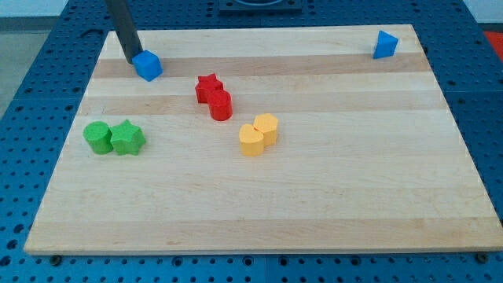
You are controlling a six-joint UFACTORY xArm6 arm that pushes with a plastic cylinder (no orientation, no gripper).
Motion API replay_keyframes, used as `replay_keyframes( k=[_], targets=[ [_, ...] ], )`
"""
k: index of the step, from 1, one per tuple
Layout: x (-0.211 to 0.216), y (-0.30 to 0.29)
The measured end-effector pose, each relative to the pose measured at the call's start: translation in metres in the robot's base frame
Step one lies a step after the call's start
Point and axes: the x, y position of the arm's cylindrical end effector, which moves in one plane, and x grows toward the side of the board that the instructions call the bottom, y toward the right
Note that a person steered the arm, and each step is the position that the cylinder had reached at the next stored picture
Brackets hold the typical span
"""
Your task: Slide the blue cube to the top center
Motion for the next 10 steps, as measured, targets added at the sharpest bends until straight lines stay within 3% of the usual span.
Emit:
replay_keyframes(
  k=[4, 5, 6, 8, 10],
  targets=[
    [0.016, -0.019],
    [0.049, -0.019],
    [0.048, -0.018],
    [0.012, 0.058],
    [0.003, 0.153]
  ],
)
